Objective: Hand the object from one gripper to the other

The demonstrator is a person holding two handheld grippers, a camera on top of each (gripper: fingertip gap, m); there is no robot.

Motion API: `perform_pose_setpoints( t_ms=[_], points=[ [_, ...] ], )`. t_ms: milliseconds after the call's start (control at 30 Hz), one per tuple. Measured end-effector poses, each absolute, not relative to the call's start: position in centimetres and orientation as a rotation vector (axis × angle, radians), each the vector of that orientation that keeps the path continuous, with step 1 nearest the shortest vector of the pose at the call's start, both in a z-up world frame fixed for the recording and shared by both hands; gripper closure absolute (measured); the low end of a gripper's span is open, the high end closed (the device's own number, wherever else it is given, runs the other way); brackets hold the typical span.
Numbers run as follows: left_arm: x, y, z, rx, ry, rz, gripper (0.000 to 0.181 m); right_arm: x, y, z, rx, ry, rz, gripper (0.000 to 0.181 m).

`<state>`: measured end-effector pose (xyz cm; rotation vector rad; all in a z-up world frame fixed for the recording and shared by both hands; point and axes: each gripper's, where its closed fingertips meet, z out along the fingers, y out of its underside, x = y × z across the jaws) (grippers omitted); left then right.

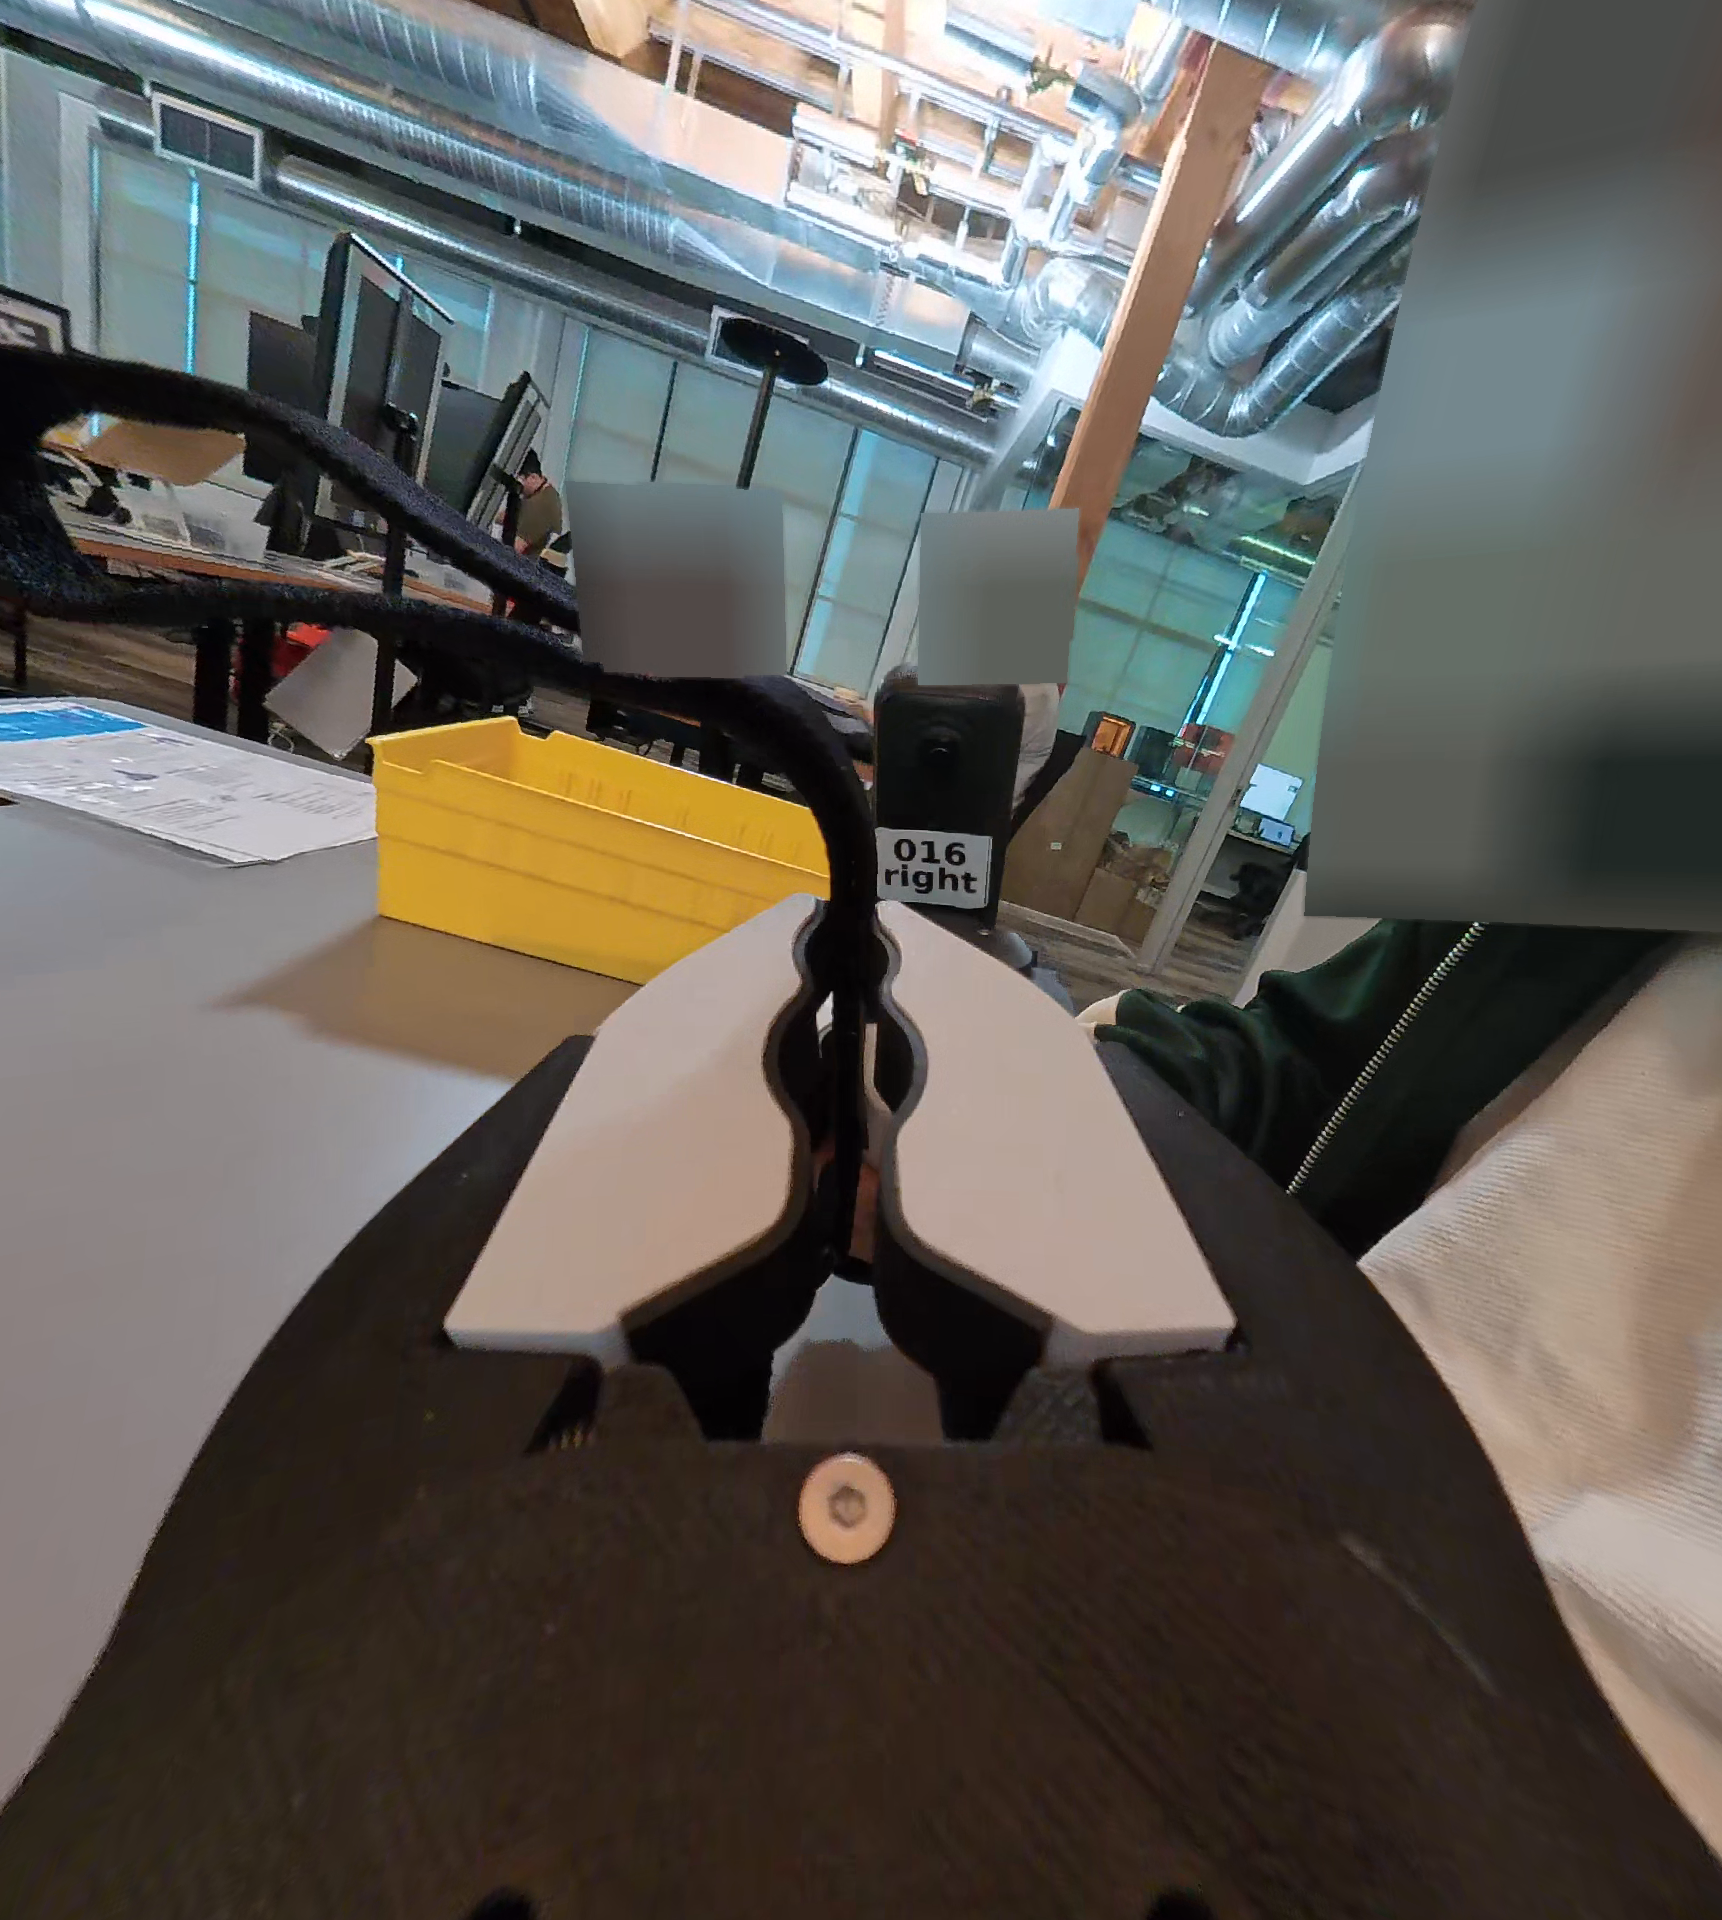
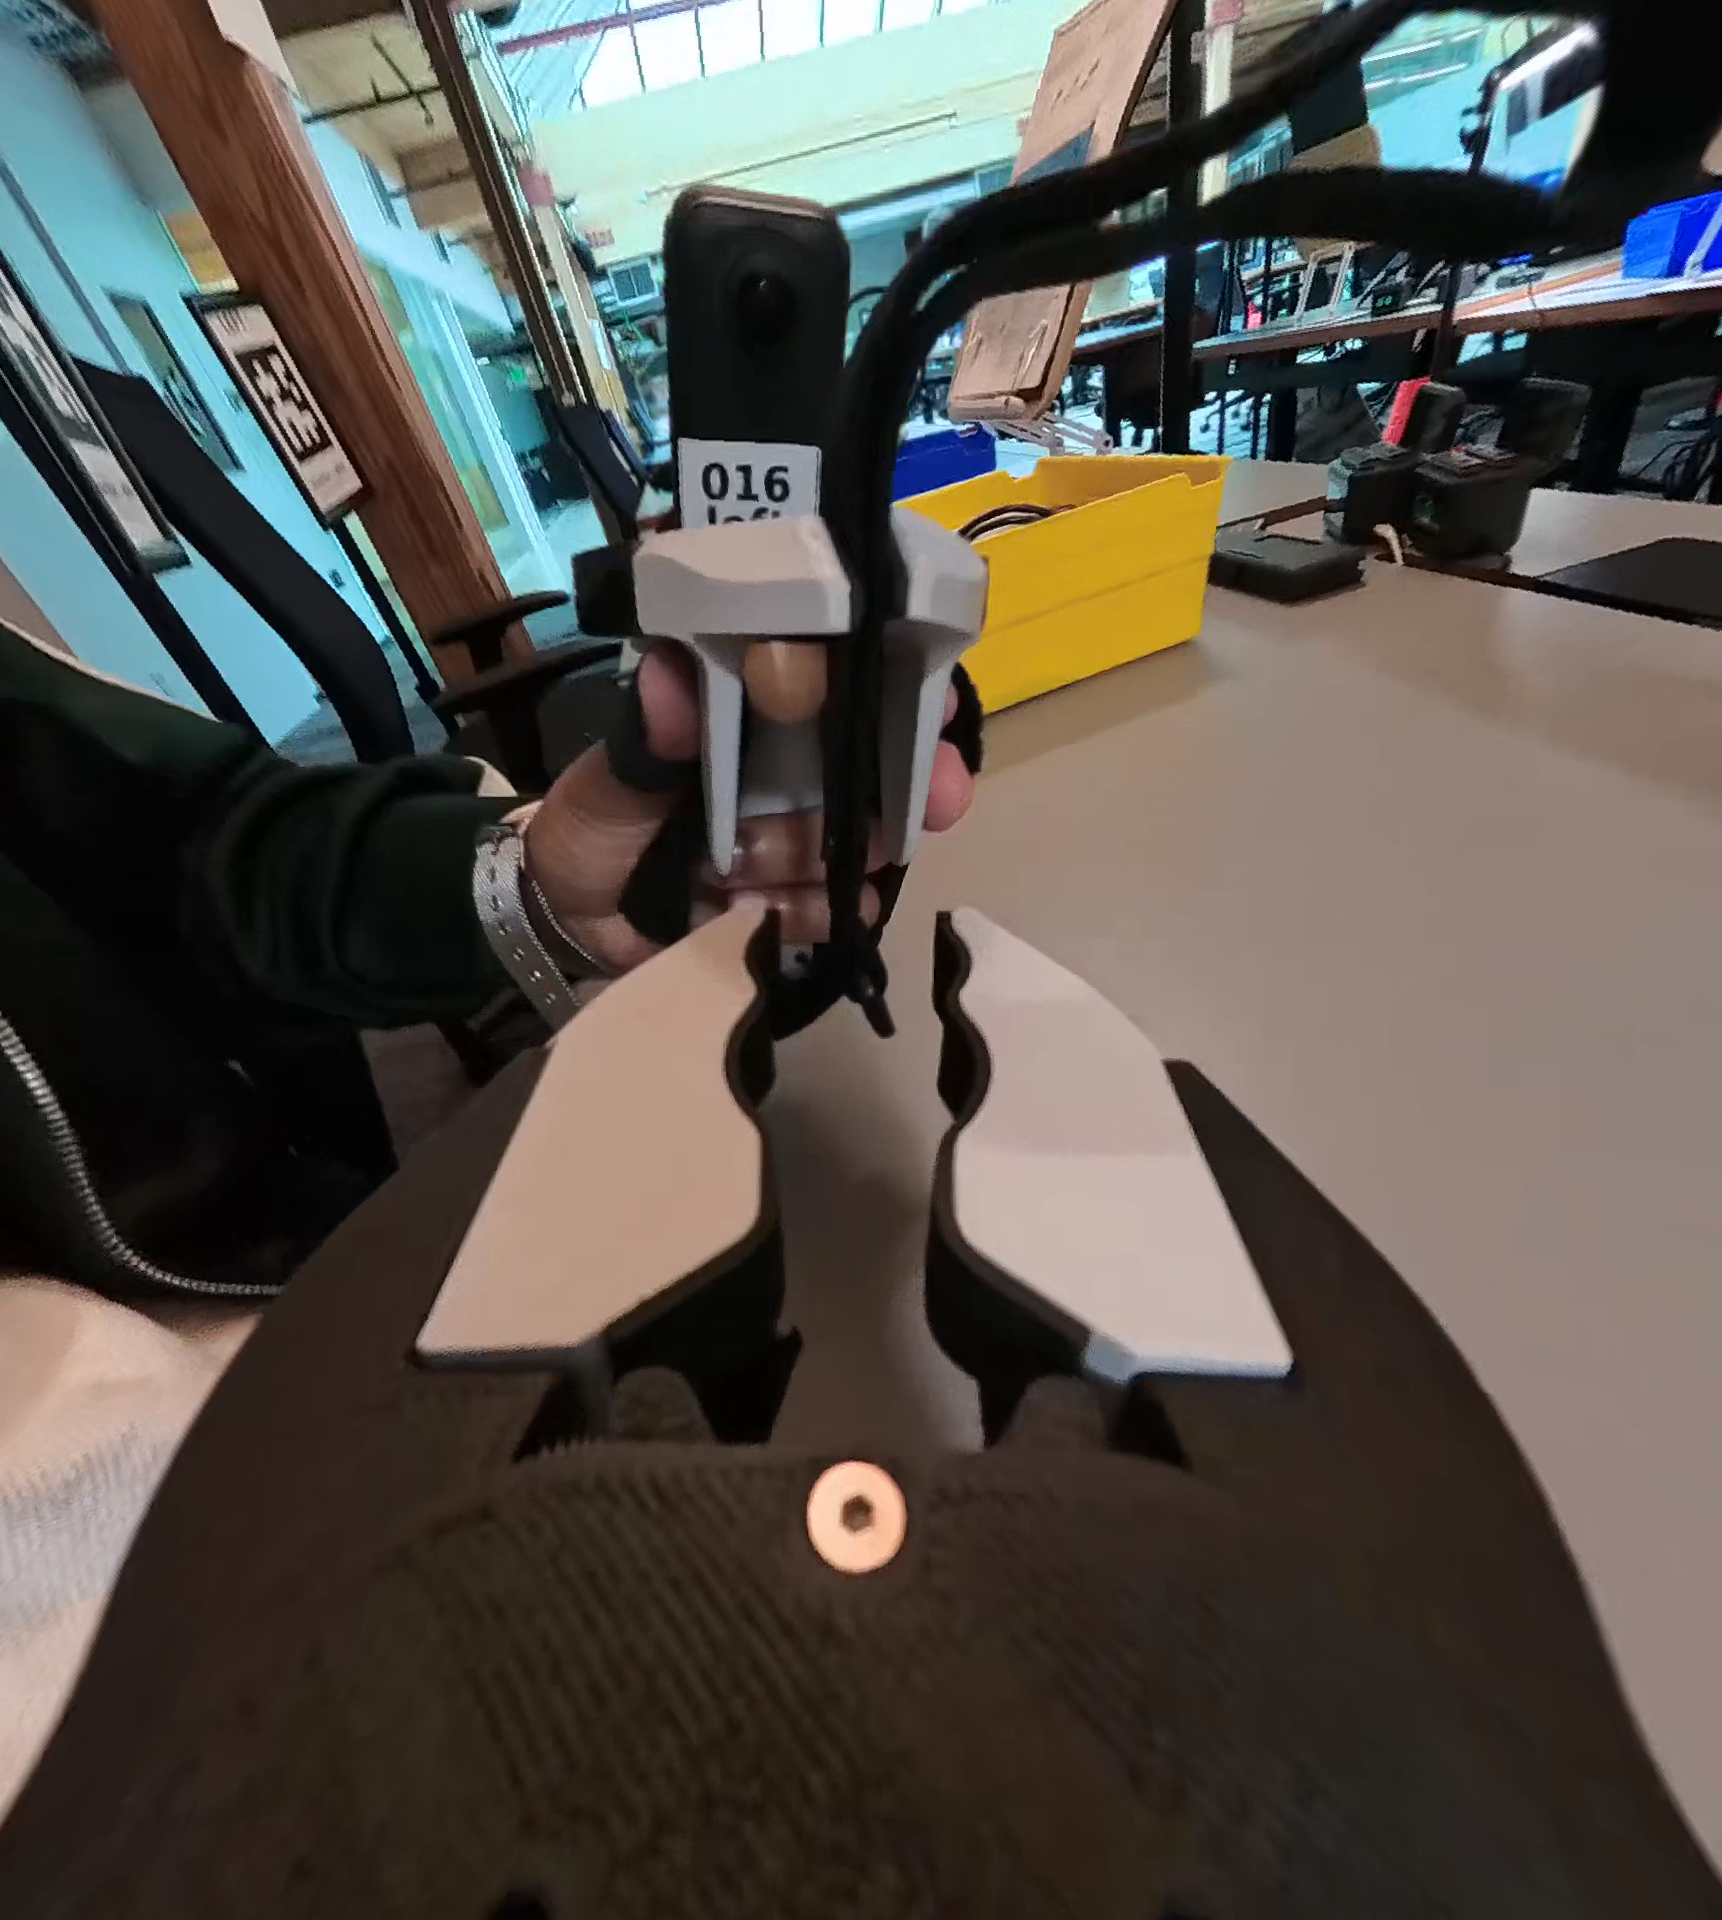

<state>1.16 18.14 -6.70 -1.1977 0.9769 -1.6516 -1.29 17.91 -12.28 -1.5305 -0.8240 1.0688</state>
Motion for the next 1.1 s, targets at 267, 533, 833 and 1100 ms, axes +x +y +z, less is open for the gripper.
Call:
perform_pose_setpoints(
  t_ms=[267,533,833,1100],
  points=[
    [1.6,17.6,-6.5,-1.177,0.99,-1.648,0.173,-1.1,17.6,-11.7,-1.486,-0.846,1.026,0.176],
    [1.6,20.0,-7.5,-1.259,0.898,-1.529,0.118,0.0,18.0,-10.4,-1.425,-0.806,0.972,0.177],
    [-1.6,25.3,-9.7,-1.392,0.762,-1.359,0.117,0.7,18.2,-10.0,-1.404,-0.766,1.019,0.177],
    [0.6,23.3,-13.2,-1.352,1.219,-0.896,0.122,-0.2,16.0,-9.1,-1.337,-0.822,1.244,0.177]
  ],
)
